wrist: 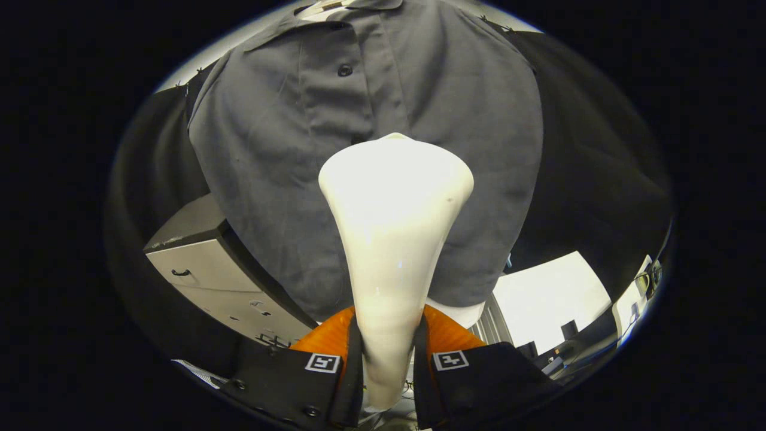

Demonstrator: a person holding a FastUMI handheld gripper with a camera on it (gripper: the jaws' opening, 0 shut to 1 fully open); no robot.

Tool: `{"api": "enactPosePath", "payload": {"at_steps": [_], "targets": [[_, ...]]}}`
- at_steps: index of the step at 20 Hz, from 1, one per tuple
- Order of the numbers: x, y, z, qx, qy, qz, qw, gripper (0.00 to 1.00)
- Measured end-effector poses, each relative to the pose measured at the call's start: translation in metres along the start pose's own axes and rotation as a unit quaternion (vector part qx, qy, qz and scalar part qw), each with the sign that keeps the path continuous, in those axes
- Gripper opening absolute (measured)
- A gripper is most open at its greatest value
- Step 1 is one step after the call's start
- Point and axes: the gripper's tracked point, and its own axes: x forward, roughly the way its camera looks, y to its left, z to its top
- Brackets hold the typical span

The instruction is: Iron the clothes twice with a garment steamer, once on the left side and once on the right side.

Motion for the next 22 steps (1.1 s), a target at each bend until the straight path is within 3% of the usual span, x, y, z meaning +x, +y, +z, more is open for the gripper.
{"api": "enactPosePath", "payload": {"at_steps": [8,22], "targets": [[-0.050,-0.022,0.098,-0.022,-0.085,0.002,0.996,0.42],[-0.053,-0.049,0.274,-0.031,-0.205,0.000,0.978,0.42]]}}
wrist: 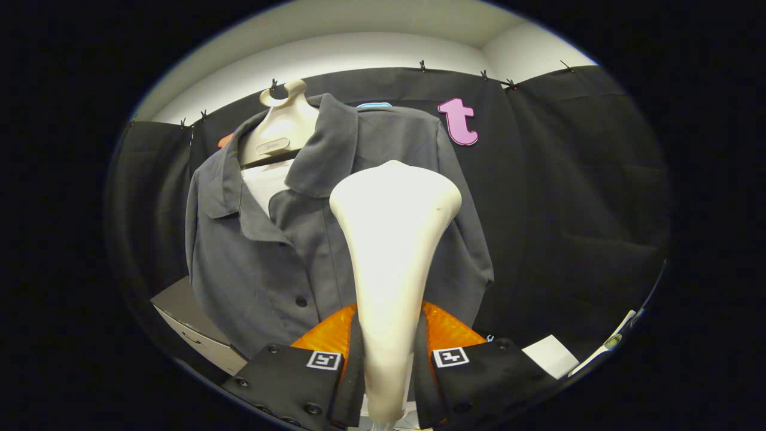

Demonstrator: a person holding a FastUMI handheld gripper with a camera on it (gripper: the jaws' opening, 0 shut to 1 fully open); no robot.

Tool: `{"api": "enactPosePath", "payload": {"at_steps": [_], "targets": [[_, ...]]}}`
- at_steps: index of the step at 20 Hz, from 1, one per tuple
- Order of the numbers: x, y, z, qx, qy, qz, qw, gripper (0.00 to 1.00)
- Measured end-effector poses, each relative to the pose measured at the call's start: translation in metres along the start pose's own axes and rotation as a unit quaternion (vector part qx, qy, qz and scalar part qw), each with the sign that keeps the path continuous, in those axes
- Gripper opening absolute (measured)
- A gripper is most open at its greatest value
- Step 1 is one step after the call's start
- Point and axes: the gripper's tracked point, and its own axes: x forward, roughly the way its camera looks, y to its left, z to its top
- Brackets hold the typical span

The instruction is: Iron the clothes twice with a garment steamer, once on the left side and once on the right side.

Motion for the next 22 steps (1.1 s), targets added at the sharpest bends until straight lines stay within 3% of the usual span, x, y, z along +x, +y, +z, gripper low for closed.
{"api": "enactPosePath", "payload": {"at_steps": [8,22], "targets": [[0.023,-0.001,-0.001,-0.002,0.004,0.024,1.000,0.42],[0.028,-0.015,-0.096,-0.007,0.082,0.034,0.996,0.42]]}}
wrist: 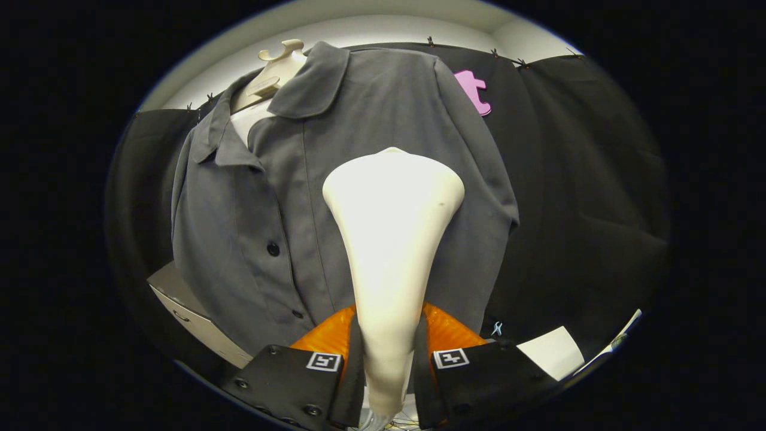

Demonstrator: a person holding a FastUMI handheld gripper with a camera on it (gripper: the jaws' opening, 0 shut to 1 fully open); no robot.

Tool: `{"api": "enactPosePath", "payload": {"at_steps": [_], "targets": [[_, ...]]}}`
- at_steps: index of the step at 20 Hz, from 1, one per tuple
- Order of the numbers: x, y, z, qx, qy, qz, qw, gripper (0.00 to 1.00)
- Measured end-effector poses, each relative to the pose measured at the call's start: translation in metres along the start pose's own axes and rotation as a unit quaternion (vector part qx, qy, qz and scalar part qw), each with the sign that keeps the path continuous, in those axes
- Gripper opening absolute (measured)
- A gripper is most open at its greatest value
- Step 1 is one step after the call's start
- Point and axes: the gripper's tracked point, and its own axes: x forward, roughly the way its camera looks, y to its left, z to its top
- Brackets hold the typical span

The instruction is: Iron the clothes twice with a garment steamer, once on the left side and once on the right side.

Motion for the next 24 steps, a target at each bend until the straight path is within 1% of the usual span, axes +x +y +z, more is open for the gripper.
{"api": "enactPosePath", "payload": {"at_steps": [9,14,24], "targets": [[0.011,-0.001,-0.076,0.007,0.064,-0.004,0.998,0.42],[0.012,-0.005,-0.109,0.011,0.090,-0.009,0.996,0.42],[0.018,-0.020,-0.183,0.011,0.149,-0.020,0.989,0.42]]}}
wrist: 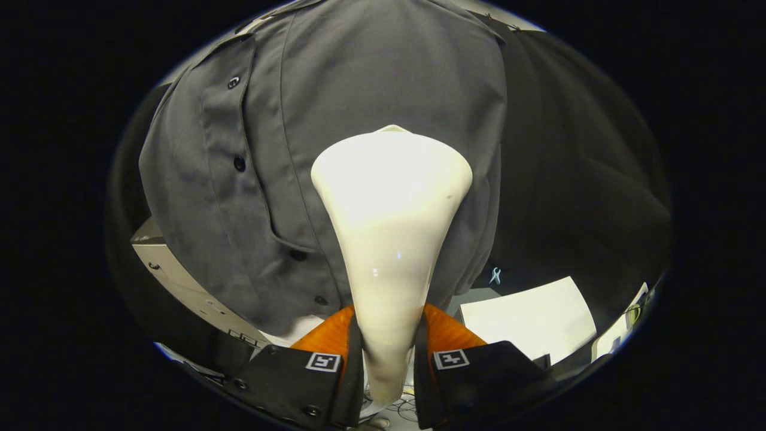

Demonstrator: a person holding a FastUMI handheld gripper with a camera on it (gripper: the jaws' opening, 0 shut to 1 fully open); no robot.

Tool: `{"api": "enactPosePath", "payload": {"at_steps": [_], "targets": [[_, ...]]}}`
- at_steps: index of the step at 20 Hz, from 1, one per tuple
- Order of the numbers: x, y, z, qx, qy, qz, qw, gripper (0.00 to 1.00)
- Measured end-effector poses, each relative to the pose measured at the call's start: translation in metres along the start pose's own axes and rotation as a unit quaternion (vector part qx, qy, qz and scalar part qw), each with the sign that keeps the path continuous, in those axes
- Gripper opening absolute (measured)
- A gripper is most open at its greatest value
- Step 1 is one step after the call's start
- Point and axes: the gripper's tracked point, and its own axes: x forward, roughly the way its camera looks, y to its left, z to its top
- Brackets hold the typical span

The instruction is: Iron the clothes twice with a garment steamer, once on the left side and once on the right side.

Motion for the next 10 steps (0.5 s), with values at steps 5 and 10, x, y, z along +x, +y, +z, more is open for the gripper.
{"api": "enactPosePath", "payload": {"at_steps": [5,10], "targets": [[0.012,-0.007,-0.037,0.008,0.032,-0.002,0.999,0.42],[0.023,-0.010,-0.064,0.019,0.051,-0.001,0.999,0.42]]}}
